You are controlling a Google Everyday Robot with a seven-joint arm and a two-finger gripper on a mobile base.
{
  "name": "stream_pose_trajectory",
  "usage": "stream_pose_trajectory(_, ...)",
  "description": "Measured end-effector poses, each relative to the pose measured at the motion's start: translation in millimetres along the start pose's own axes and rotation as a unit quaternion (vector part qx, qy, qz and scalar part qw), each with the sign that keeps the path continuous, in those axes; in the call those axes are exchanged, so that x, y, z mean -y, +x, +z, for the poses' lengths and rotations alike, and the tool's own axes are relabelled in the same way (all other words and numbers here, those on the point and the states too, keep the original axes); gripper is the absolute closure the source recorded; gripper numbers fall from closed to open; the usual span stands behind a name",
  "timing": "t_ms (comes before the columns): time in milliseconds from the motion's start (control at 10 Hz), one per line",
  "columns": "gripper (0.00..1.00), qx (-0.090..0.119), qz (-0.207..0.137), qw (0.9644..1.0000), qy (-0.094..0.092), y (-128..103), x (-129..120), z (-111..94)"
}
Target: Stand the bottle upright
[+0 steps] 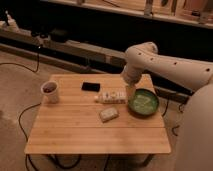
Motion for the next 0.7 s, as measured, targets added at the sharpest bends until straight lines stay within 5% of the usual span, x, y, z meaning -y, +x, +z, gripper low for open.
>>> stream_pose_trajectory(300, 0.20, 0.013, 0.005, 0.9999, -0.010, -1.5, -4.7, 13.5)
stream_pose_trajectory(700, 0.20, 0.098, 0.000, 0.9945, -0.039, -40.3, -1.5, 85.6)
